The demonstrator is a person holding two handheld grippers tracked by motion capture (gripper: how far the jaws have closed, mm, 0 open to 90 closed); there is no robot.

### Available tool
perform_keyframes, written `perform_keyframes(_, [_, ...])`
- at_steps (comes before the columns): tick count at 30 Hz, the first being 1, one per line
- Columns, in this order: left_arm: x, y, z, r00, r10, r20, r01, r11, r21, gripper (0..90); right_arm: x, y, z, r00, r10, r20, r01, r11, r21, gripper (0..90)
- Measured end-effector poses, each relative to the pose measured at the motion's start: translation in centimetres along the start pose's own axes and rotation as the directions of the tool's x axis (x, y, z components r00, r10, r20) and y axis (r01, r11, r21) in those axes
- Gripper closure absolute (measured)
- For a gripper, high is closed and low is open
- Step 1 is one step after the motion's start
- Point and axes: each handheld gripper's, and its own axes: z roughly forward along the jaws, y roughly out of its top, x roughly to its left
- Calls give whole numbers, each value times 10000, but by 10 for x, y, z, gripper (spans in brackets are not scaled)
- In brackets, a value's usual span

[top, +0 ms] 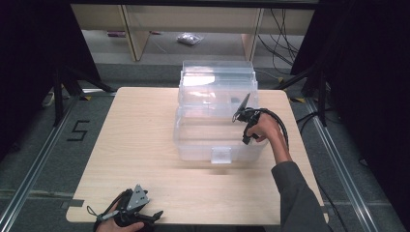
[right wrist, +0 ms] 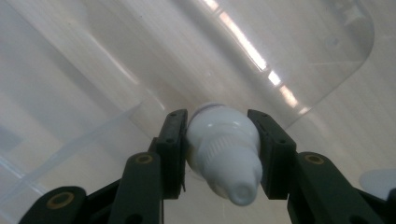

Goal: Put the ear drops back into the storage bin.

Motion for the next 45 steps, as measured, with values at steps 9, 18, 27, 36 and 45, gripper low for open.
perform_keyframes(9, [2,1,-3,9987,500,81,-502,9984,273,150,-3,0,9,9999,-117,-59,117,9999,-6,601])
perform_keyframes(18, [2,1,-3,9989,453,74,-455,9986,252,151,-6,-4,14,9995,181,-276,-179,9998,82,600])
perform_keyframes(27, [0,0,-1,9998,184,53,-184,9998,-13,150,-6,-3,14,9999,-132,-94,133,9999,84,599])
perform_keyframes(36, [1,0,0,9999,158,10,-158,9999,25,150,-4,-6,4,9976,461,-525,-476,9985,-267,490])
perform_keyframes(45, [1,0,0,9999,145,-15,-145,9999,53,151,5,-7,-35,9958,918,30,-907,9882,-1233,382])
